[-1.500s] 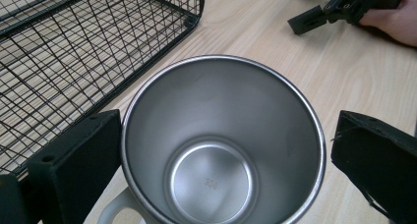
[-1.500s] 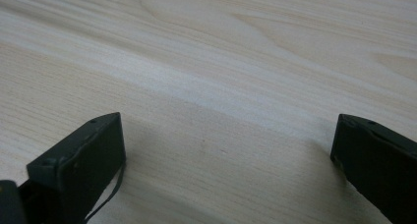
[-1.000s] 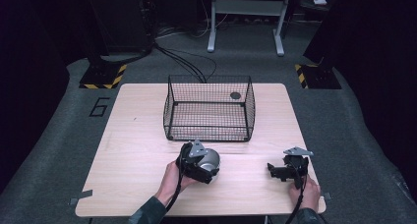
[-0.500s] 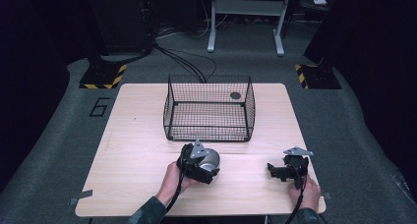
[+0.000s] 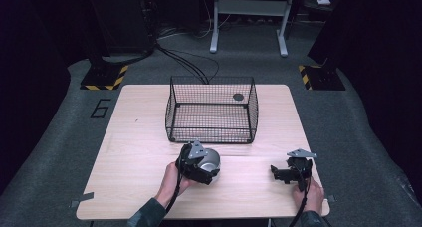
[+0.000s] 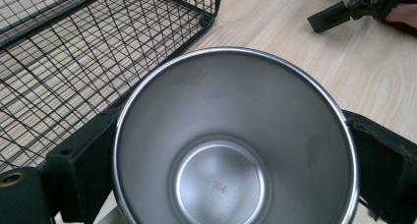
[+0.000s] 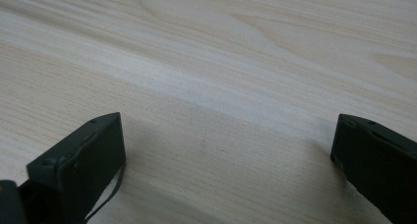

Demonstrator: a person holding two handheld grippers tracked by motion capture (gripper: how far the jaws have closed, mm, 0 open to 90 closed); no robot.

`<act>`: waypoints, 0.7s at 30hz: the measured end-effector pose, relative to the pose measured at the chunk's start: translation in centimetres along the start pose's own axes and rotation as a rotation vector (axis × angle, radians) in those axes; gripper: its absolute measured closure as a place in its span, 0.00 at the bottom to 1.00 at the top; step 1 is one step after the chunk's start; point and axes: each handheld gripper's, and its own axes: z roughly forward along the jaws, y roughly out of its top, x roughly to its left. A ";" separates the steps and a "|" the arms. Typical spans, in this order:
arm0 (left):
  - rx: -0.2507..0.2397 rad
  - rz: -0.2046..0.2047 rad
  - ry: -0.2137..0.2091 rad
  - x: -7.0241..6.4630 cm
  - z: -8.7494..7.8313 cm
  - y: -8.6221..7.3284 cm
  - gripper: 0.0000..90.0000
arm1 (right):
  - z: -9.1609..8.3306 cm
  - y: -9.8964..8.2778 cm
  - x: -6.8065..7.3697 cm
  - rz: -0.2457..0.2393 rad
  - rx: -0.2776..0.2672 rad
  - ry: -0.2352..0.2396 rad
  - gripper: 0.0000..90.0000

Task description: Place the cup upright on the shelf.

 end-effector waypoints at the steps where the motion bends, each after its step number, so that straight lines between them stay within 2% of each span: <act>1: -0.006 0.002 0.004 0.0 -0.1 0.0 0.07 | 0.0 0.0 0.0 0.000 0.000 0.000 0.00; 13: -0.010 0.014 0.017 0.6 -1.2 0.6 0.07 | 0.0 0.0 0.0 -0.001 0.000 0.000 0.00; 14: -0.017 0.002 0.012 0.6 -1.2 0.6 0.07 | 0.0 0.0 0.0 0.001 0.000 0.000 0.00; 21: -0.014 0.020 0.025 1.6 -2.3 1.5 0.07 | 0.0 0.0 0.0 0.005 0.001 -0.001 0.00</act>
